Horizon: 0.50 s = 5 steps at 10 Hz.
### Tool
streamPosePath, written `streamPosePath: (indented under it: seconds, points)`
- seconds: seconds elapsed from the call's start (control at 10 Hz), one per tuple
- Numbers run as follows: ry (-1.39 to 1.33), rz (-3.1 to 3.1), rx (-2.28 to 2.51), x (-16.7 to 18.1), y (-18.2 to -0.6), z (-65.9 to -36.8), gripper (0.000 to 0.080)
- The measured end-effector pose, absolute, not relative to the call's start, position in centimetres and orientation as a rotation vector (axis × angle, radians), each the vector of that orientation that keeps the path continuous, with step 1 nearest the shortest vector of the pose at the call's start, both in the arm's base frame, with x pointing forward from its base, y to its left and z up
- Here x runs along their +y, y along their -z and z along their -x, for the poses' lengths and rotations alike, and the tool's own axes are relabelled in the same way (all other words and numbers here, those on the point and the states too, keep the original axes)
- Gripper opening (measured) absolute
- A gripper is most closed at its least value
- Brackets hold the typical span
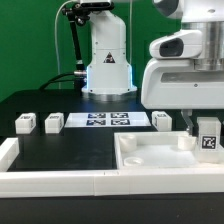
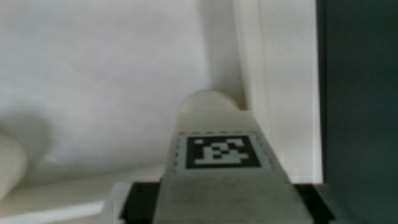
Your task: Assemble square table
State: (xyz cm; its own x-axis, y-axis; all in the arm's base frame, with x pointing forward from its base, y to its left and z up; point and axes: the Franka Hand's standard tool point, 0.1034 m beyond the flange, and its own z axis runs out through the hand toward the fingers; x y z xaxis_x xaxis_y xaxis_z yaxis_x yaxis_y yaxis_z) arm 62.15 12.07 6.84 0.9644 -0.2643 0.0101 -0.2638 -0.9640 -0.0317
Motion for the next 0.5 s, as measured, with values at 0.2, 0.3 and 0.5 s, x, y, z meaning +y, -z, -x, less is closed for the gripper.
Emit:
streamPosePath:
  seconds: [0.2,0.3,0.5]
  points:
    - [0.024,3.016,0.743,12.10,-6.80,-62.18,0.0292]
    - [0.021,2.992,0.837,12.13,-6.80,-62.16,0.0292]
    - [0.010,2.896,1.098,12.13,-6.76,-62.12,0.0292]
